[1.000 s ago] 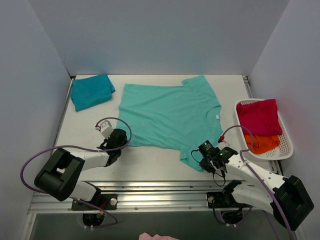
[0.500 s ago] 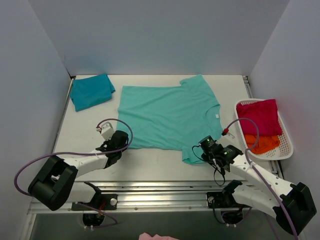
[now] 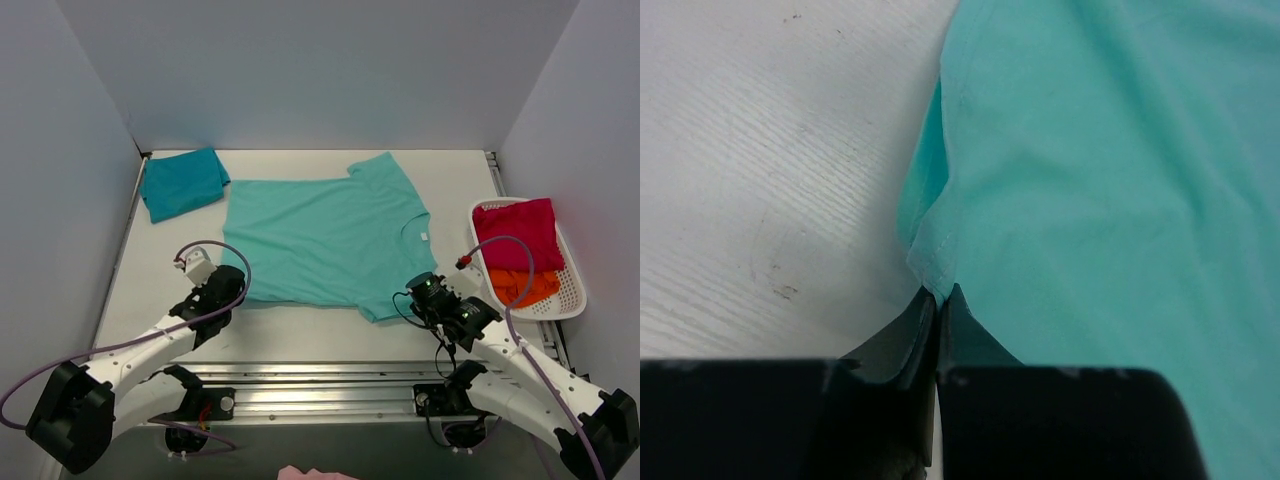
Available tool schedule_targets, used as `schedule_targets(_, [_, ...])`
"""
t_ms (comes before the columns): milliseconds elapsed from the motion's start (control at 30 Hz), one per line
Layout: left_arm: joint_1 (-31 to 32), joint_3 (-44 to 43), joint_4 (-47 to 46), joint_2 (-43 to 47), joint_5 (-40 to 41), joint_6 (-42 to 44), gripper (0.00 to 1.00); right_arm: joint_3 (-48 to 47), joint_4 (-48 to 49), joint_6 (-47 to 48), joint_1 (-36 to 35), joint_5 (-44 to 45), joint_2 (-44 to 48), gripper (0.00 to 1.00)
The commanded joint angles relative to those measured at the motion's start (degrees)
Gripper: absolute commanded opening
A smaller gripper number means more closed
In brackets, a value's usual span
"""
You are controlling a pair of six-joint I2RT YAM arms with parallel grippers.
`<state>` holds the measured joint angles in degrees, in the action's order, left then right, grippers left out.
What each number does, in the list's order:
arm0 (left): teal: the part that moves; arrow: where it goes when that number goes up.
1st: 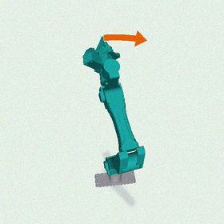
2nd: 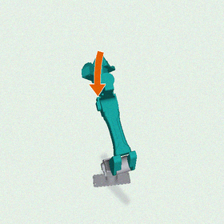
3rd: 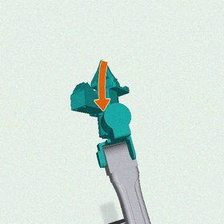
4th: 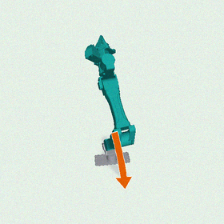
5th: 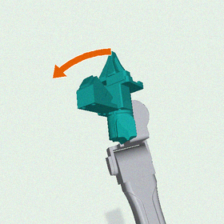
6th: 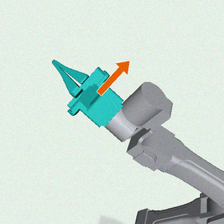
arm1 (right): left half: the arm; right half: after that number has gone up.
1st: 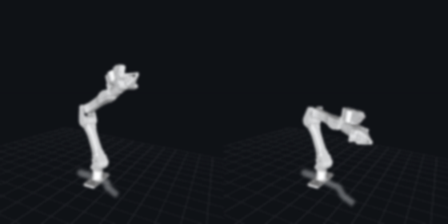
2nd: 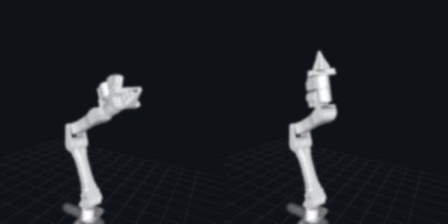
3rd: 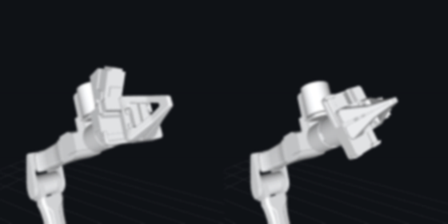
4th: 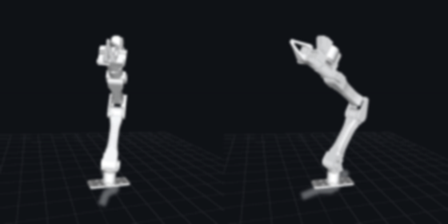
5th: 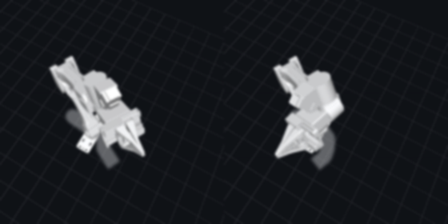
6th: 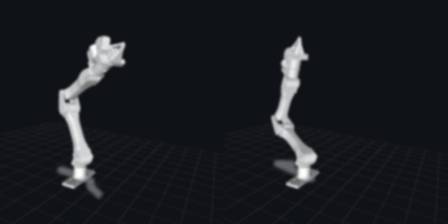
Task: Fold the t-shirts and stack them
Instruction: Grap the side of the flattened tshirt closest away from the robot with both arms, then fold the flattened tshirt in 1/3 of the way
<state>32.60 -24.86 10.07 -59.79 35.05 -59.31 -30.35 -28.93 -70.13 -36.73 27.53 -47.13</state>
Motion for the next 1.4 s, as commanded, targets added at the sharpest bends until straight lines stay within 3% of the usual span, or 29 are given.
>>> schedule_targets(0, [0.1, -1.6, 4.2, 2.2, 1.3, -0.5, 0.02, -2.1, -2.3, 0.6, 0.3, 3.8, 0.7, 0.00])
schedule_targets(233, [-0.2, -4.0, 6.1, 4.6, 2.1, 0.2, 0.02, -7.5, 2.3, 3.7, 0.3, 4.9, -2.0, 0.00])
schedule_targets(700, [-0.8, -7.0, 3.6, 3.7, 1.1, 2.4, 0.02, -19.4, 12.5, 10.4, -0.4, 3.0, -18.2, 0.00])
schedule_targets(1367, [-12.8, -12.8, -6.8, -11.9, -7.8, 7.6, 0.02, -42.9, 15.8, 16.0, 4.0, 6.5, -49.3, 0.00])
